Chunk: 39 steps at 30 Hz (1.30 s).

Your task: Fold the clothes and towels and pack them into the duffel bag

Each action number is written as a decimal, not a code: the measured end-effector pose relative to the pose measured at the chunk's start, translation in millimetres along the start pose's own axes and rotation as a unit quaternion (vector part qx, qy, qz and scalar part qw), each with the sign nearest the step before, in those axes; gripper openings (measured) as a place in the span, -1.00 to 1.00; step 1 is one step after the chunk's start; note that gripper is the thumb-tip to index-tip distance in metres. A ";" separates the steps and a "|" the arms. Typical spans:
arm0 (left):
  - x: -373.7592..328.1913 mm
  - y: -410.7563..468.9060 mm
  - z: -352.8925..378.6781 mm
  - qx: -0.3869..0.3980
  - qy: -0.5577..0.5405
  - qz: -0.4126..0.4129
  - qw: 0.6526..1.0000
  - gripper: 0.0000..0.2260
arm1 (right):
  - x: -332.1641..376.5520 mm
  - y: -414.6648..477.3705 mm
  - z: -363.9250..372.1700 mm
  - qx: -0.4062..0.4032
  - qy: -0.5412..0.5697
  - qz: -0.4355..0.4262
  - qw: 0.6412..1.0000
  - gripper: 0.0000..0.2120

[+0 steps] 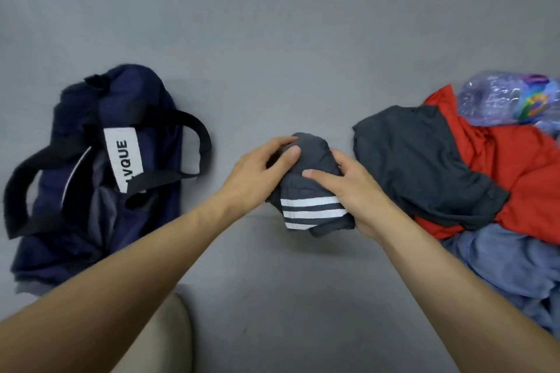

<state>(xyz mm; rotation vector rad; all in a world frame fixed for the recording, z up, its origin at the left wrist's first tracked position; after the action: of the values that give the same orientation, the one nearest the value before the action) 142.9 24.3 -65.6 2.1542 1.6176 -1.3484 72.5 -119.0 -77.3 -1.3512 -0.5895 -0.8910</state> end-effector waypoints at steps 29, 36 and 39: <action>148.5 -162.3 -187.6 -0.225 -0.421 -0.073 0.876 -0.36 | 59.8 -12.3 289.3 0.150 -0.142 -0.132 0.970 -0.34; 207.9 -191.5 -237.2 -0.332 -0.363 -0.086 0.867 -0.30 | 22.6 32.6 368.1 0.143 -0.309 -0.148 0.928 -0.49; 223.7 -183.3 -251.3 -0.343 -0.321 -0.092 0.878 -0.28 | 19.1 48.0 384.5 0.144 -0.463 -0.194 0.853 -0.43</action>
<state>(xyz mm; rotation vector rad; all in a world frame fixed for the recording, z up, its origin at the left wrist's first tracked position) 140.9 402.5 -3.7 1.0257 1.6663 -1.1066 172.0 252.8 -29.1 -1.3501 -1.7226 -0.3656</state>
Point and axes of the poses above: each hand's wrist, its own y-axis towards the middle knuckle, its own z-axis out of the palm, x = y × z, the point moved 8 cm from there along y, towards the middle knuckle, and after that the axes turned 5 degrees about y, right-handed, at the moved point
